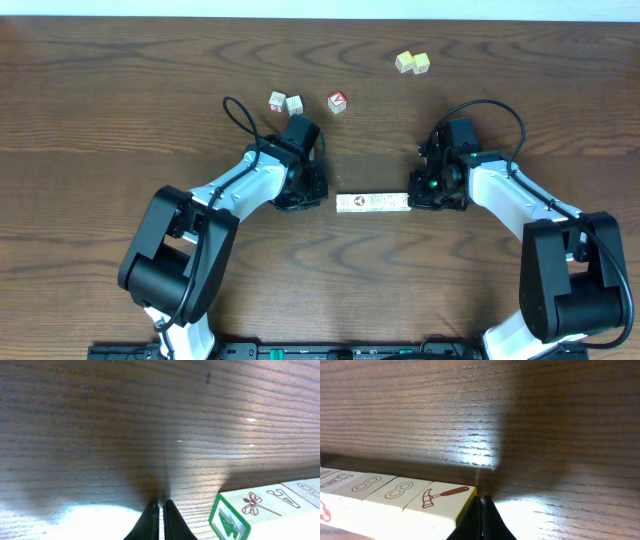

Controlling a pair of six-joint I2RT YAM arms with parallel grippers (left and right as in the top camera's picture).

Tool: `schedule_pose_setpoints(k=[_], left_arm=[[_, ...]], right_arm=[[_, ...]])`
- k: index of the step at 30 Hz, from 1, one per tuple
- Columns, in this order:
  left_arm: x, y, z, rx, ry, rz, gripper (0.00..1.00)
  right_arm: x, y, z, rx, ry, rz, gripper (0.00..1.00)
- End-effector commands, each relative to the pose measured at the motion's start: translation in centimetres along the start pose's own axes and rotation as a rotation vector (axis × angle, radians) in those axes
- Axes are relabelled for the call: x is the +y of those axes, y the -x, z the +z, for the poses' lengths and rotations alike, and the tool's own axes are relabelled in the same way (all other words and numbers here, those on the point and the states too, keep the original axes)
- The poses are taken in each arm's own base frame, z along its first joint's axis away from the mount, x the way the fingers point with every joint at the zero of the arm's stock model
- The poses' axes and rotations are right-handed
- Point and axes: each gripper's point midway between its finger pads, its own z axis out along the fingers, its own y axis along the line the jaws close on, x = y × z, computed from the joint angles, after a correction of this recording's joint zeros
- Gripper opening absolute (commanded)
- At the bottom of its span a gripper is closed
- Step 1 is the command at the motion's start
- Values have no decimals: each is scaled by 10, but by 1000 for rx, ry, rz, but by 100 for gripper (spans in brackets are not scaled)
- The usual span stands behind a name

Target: Lift 5 blocks

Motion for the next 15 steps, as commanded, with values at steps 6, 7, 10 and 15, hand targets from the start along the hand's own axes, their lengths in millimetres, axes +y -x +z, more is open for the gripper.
schedule_pose_setpoints(k=[6,7,10,15], left_arm=[[-17,-14,10,70,-100,49,7],[-18,-16,10,73,-100,54,7],[-23,-19,12,75,-101,70,7],[-29,-18,13,61,-113,89,7]], right_arm=[[5,-1,-1,-2,7,-9,1],[5,-1,-1,-2,7,-9,1],[5,-1,-1,-2,7,-9,1],[5,-1,-1,-2,8,-9,1]])
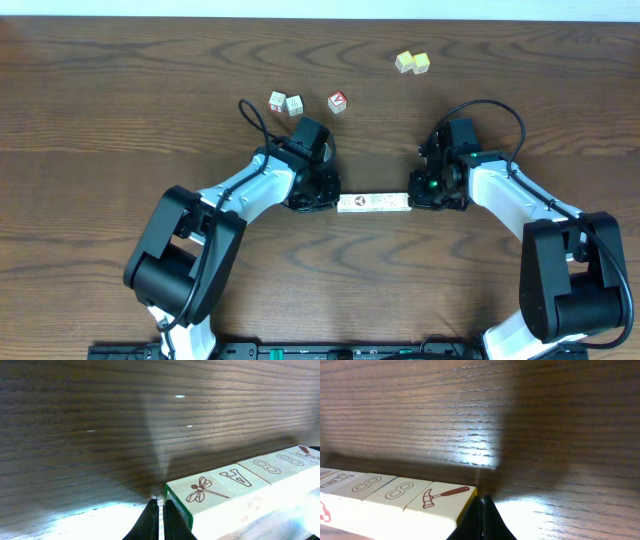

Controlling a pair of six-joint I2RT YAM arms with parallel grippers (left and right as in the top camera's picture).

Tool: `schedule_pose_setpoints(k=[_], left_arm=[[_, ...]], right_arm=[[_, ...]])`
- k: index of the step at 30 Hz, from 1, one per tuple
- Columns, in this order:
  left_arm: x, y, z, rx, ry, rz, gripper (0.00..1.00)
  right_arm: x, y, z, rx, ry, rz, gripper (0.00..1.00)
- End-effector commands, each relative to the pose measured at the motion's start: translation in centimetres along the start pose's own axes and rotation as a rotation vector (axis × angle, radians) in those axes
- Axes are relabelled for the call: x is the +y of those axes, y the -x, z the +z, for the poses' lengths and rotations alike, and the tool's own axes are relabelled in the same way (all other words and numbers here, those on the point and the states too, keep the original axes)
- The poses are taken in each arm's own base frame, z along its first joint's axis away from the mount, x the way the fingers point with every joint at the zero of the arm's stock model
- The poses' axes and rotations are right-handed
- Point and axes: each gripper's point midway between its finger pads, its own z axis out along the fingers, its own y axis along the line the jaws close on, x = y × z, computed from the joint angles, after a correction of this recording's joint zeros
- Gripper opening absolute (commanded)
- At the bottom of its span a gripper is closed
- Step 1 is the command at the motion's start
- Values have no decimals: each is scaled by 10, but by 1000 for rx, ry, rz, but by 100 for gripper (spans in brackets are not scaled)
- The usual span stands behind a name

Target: Lift 5 blocks

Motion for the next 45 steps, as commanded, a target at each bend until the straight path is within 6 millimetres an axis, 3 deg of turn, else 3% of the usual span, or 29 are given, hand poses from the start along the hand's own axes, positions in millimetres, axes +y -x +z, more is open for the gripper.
schedule_pose_setpoints(k=[1,45], left_arm=[[2,-7,7,27,-2,11,7],[-24,-10,-5,46,-115,36,7]], right_arm=[[6,-2,-1,0,12,-9,1],[31,1,-15,35,122,0,1]])
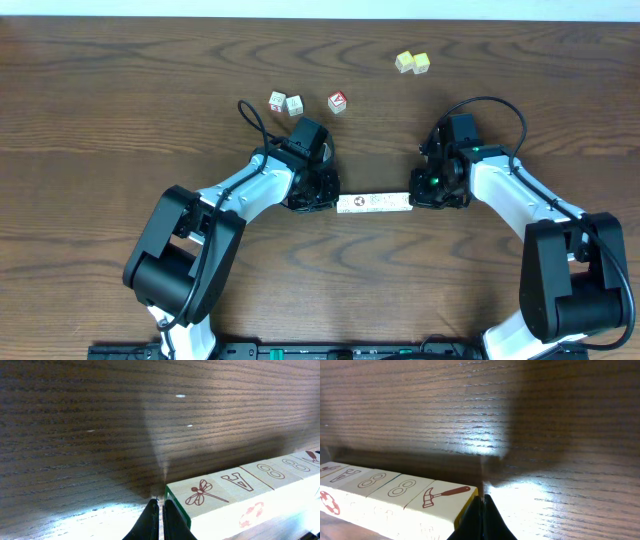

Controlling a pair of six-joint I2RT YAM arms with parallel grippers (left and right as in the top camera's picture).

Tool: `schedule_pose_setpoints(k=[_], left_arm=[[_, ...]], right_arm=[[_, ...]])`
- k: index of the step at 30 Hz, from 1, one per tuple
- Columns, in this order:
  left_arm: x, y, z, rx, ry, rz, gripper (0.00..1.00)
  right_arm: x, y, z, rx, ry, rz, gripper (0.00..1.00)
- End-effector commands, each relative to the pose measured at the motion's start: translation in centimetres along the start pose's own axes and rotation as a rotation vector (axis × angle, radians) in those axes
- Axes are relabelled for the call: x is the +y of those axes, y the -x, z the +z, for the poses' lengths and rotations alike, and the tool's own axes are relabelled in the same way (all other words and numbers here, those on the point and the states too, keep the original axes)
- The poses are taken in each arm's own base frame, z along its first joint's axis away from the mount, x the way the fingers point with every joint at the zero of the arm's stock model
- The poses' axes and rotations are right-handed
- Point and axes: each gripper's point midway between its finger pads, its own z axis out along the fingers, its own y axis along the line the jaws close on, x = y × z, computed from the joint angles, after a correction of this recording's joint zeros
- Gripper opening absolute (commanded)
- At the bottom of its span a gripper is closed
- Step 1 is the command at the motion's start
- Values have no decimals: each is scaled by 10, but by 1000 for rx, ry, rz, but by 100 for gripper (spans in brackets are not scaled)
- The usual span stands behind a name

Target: Lift 5 blocks

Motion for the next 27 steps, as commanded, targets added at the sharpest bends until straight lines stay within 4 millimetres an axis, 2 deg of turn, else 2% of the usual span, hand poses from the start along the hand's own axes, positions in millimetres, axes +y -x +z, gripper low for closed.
schedule_pose_setpoints(k=[1,17,27], left_arm=[[-24,-9,-6,39,-101,39,7],[-38,-5,-26,-11,-132,70,7],[-39,-6,-29,-8,-135,69,7]], right_arm=[[26,3,-7,1,112,-12,1],[28,5,-8,-5,116,-22,1],[34,7,-22,-27,129,-26,1]])
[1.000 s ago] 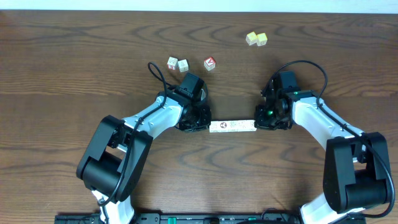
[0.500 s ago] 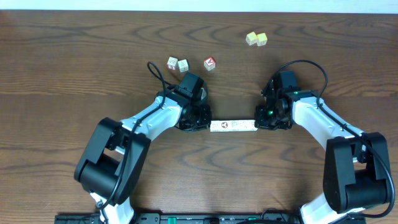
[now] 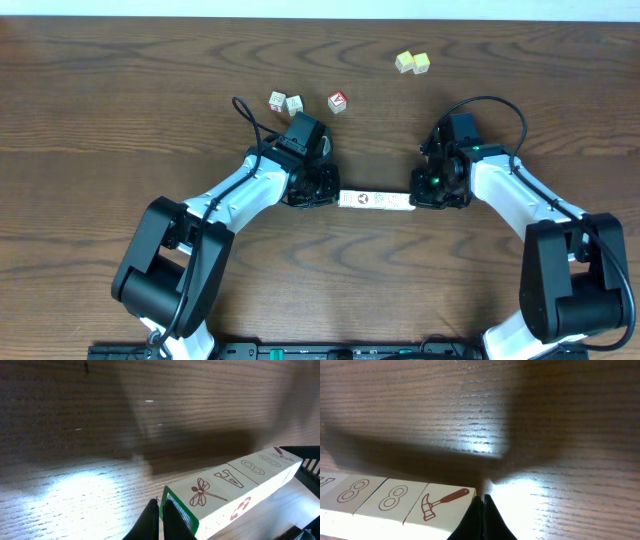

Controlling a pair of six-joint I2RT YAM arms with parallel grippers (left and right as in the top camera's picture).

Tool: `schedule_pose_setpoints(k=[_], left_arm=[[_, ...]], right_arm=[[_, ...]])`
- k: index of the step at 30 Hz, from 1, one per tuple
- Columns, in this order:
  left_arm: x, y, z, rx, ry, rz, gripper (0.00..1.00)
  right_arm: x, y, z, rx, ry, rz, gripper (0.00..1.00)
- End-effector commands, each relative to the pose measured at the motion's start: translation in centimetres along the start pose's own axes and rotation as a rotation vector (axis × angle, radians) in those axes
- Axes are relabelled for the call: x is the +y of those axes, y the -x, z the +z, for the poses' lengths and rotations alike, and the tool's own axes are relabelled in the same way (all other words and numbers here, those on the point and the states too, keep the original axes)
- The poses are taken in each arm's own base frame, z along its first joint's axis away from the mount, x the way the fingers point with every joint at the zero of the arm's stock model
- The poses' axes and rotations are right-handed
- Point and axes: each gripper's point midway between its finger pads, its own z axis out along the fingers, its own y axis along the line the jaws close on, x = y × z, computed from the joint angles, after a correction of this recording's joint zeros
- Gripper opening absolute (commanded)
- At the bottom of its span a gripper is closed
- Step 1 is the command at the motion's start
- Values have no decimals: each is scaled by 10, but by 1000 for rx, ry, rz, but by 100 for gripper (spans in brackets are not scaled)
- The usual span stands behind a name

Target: Lift 5 blocks

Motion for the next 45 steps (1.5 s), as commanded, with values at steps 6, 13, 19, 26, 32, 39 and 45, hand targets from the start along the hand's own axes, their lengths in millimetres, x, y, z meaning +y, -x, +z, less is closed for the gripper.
schedule_pose_setpoints(k=[6,13,19,26,32,39,45], left_arm=[[-26,-10,-11,28,-95,46,7],[-27,-11,-14,30,-93,45,7],[-26,-12,-14,34,-92,43,7],[-30,-15,-15,47,-113,44,7],[-37,-13,-25,24,-130,60,7],[-48,-11,-41,-13,-155,85,7],[-47,-13,-42,-9,-152,82,7]], right_arm=[[38,8,-27,-46,152,-35,1],[45,6,-29,-35,193,-37,1],[48,4,-29,-29,208,-37,1],[51,3,-31,-23,231,-38,1],[58,1,-33,-14,270,-37,1],[68,1,-38,-7,328,-42,1],[82,6,-49,-15,393,-56,1]])
